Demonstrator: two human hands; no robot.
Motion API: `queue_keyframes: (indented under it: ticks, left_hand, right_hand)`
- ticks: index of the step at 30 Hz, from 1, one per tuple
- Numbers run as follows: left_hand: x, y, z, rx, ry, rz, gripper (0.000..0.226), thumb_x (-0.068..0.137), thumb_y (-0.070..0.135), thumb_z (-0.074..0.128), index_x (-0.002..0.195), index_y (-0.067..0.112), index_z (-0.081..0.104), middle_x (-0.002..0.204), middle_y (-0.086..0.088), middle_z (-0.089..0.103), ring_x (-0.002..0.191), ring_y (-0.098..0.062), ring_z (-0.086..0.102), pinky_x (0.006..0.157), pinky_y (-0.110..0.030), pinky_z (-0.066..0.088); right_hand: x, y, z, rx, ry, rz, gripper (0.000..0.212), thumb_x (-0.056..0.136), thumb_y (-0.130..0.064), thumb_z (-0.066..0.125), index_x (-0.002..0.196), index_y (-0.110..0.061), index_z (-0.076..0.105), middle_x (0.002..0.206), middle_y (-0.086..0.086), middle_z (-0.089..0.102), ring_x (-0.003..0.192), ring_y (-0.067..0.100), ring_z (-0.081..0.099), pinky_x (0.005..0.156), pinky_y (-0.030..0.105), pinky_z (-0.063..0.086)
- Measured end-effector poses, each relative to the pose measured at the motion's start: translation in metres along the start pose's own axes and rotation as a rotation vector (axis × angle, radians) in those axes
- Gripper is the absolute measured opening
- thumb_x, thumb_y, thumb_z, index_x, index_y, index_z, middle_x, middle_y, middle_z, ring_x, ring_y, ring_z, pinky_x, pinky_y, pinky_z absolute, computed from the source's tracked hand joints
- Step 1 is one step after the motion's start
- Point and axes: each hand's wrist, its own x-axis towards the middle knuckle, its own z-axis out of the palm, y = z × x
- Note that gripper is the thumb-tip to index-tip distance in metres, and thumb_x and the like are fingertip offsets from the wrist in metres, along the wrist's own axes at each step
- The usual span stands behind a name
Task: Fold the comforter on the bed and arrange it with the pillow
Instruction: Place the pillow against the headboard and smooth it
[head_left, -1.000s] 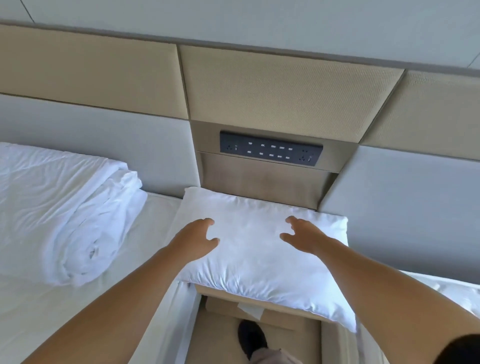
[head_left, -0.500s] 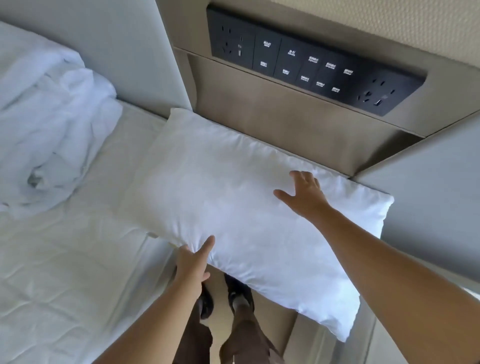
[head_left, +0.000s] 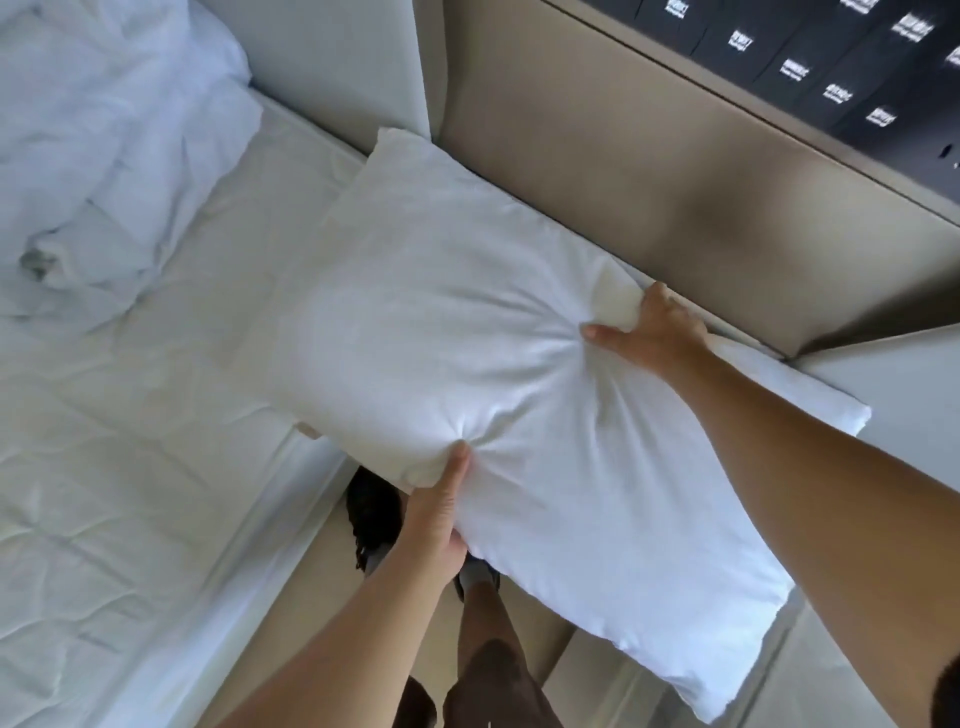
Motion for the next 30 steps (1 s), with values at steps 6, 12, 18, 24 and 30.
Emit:
queue_keyframes:
  ticks: [6,12,18,24,30]
  left_hand:
    - [-0.040,0.023,0.005,-0.001,-0.099,0.172,0.093,0.050,0.048,0.096,0.130,0.014,0.062,0.124,-0.007,0.071,0.111,-0.024,0.070,0.087,-0.042,0.058]
    - [-0.105,0.049,0.002,-0.019,-0.241,0.296,0.102,0.046,0.048,0.097,0.135,0.014,0.059,0.130,-0.006,0.068,0.121,-0.024,0.064,0.108,-0.050,0.044]
    - [-0.174,0.076,-0.019,0.021,-0.398,0.419,0.074,0.077,0.048,0.082,0.140,0.022,0.056,0.139,-0.004,0.062,0.131,-0.026,0.056,0.115,-0.055,0.036]
    - [-0.263,0.141,-0.077,-0.007,-0.337,0.544,0.063,0.079,0.049,0.079,0.130,0.016,0.064,0.123,-0.004,0.072,0.117,-0.026,0.066,0.107,-0.052,0.046]
    - [-0.323,0.205,-0.129,-0.036,-0.211,0.697,0.062,0.075,0.049,0.075,0.124,0.011,0.065,0.113,-0.006,0.076,0.106,-0.026,0.071,0.096,-0.047,0.054]
  right_hand:
    - [-0.042,-0.024,-0.033,0.125,0.118,-0.074,0.081,0.072,-0.069,0.073,0.122,-0.009,0.052,0.119,0.014,0.065,0.113,0.037,0.059,0.081,0.040,0.048]
    - [-0.114,-0.055,-0.107,0.148,0.279,-0.182,0.066,0.072,-0.069,0.073,0.101,-0.013,0.053,0.091,0.004,0.062,0.094,0.036,0.063,0.070,0.036,0.043]
    - [-0.211,-0.091,-0.178,0.210,0.402,-0.261,0.070,0.070,-0.071,0.074,0.107,-0.014,0.060,0.101,0.005,0.068,0.096,0.030,0.064,0.080,0.043,0.055]
    - [-0.308,-0.162,-0.207,0.326,0.468,-0.385,0.064,0.072,-0.064,0.077,0.106,-0.012,0.060,0.092,0.002,0.063,0.087,0.028,0.061,0.074,0.040,0.052]
    - [-0.354,-0.229,-0.209,0.457,0.468,-0.474,0.060,0.072,-0.061,0.078,0.102,-0.012,0.065,0.091,0.004,0.067,0.086,0.028,0.062,0.072,0.036,0.048]
